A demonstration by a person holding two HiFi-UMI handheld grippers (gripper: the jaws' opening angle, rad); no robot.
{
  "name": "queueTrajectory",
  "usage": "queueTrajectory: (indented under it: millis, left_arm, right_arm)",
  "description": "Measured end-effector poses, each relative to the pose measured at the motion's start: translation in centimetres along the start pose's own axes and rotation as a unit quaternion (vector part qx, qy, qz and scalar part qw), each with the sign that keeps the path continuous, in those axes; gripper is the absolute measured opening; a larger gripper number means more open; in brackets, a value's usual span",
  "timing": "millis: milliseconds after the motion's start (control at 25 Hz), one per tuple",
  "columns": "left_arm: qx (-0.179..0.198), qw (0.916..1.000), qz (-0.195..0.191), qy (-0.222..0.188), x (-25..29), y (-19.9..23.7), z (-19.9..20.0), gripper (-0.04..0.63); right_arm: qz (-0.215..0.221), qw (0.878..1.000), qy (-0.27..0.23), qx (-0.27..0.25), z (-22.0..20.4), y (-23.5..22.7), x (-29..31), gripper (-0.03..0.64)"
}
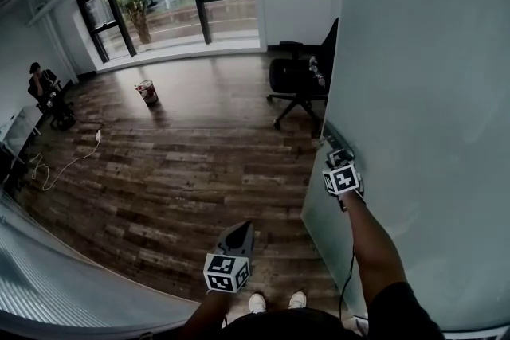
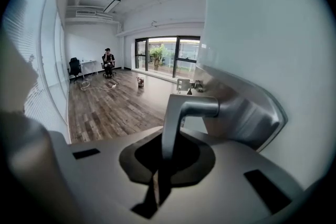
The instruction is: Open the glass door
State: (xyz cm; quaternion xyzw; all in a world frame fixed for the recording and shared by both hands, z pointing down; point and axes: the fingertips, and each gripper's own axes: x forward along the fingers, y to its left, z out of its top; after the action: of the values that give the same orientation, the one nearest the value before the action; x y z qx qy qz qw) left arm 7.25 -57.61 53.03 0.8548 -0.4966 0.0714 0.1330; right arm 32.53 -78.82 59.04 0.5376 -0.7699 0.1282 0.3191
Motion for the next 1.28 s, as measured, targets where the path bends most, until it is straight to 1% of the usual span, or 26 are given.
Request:
queueTrajectory:
  millis: [160,400,600,680,800,840,920,1080,1120,1200,1280]
  left_arm:
    - [0.002,0.9999,-0.008,0.007,0.8,-1.2,-0.3,-0.002]
    - [0.000,0.9999,-0.008,0.012,2.5,-1.8,-0.3,-0.002]
    - [0.001,0.9999,-0.007,0.012,3.8,-1.7,-0.3,-0.002]
    - [-0.001,0.9999,-0.008,0.012,3.9,-1.4,-0.3,-0.002]
    - [-0.003,0.9999,-0.013,0.007,4.0,-1.5,0.1,-0.002]
    - [-0.001,0.9999,-0.015,0.006,4.1,-1.6,0.2,-0.002]
    - [0.002,0.9998,-0.017,0.006,4.4,-1.7,0.6,-0.002]
    - [0.005,0.9997,-0.023,0.004,4.6,-2.3,0.5,-0.002]
    - [0.006,0.9997,-0.025,0.004,4.5,-2.4,0.5,-0.002]
    - [0.009,0.9995,-0.030,0.004,4.4,-2.8,0.5,-0.002]
    - [0.010,0.9994,-0.034,0.003,4.7,-3.2,0.5,-0.002]
  right_arm:
    - [0.010,1.000,-0.002,0.024,-0.5,-2.1,-0.2,0.014]
    - [0.011,0.999,-0.009,0.042,-0.5,-5.1,0.1,0.014]
    - [0.014,0.998,0.009,0.056,-1.2,-6.8,0.5,0.014]
    - [0.009,0.999,0.015,0.048,-1.1,-6.8,0.5,0.014]
    - [-0.015,0.999,0.028,0.008,-1.1,-7.2,0.2,0.015]
    - [-0.016,0.999,0.032,-0.001,-0.9,-7.4,0.0,0.015]
    - [-0.010,0.999,0.031,0.005,-0.4,-7.7,-0.6,0.056]
    - [0.005,0.999,0.000,0.053,0.5,-8.5,-2.3,0.143]
    - [0.002,0.998,-0.007,0.054,0.4,-8.4,-2.9,0.147]
    - [-0.021,0.998,-0.032,0.041,0.0,-8.4,-4.3,0.150]
    - [-0.061,0.995,-0.073,0.018,0.0,-8.7,-6.3,0.160]
